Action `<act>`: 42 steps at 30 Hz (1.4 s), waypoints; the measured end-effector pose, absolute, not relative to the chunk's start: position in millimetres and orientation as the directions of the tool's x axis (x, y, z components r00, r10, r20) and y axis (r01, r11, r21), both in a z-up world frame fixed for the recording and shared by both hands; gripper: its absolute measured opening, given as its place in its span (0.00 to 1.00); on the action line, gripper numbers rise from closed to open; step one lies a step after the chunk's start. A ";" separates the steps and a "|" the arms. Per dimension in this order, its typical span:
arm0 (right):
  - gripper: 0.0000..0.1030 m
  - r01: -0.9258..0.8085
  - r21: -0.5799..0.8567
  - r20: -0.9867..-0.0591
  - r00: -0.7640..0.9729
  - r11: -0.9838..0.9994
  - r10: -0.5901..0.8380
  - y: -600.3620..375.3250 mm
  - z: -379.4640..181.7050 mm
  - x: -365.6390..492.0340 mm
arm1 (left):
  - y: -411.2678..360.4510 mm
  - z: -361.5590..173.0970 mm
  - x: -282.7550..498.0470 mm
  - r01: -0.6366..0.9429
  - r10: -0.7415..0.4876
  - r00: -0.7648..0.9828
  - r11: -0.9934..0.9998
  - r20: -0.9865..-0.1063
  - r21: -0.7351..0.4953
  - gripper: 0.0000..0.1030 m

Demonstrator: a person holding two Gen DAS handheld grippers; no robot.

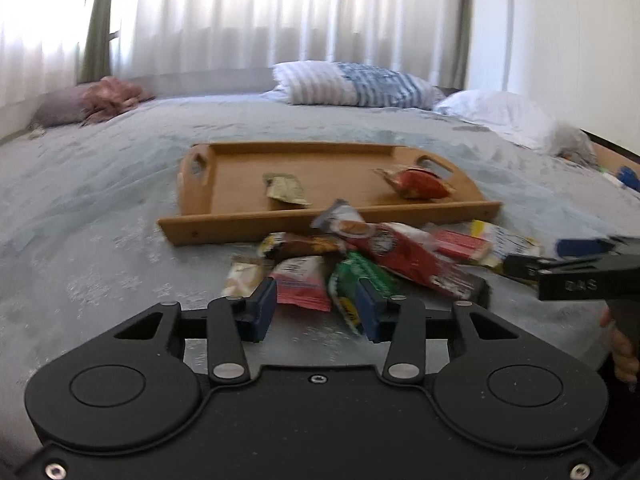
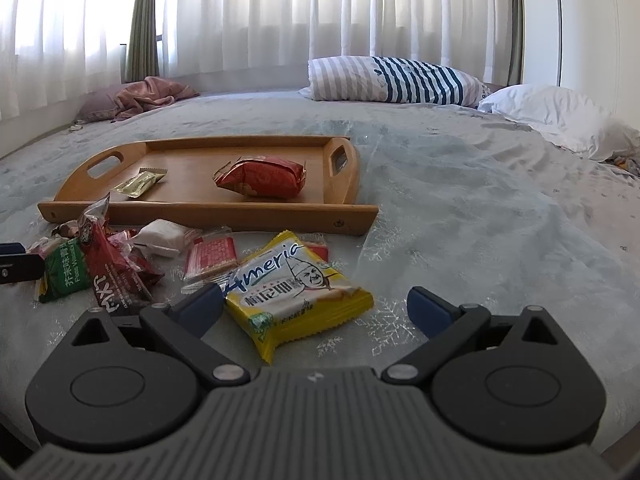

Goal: Organize snacks
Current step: 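Grasp the green packet with the left gripper while the right gripper grasps the yellow biscuit pack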

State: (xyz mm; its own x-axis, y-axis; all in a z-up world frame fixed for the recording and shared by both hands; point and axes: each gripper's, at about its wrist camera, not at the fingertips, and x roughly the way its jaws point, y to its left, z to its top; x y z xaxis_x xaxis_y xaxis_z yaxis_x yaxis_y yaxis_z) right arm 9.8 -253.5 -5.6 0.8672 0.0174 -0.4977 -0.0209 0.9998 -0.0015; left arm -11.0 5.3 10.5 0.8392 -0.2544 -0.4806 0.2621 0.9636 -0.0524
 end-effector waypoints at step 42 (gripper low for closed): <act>0.98 0.009 -0.026 -0.508 0.861 1.000 -0.021 -234.5 -18.6 36.6 | -44.3 -6.3 13.8 0.362 -0.280 0.800 0.930 -0.530 0.056 0.38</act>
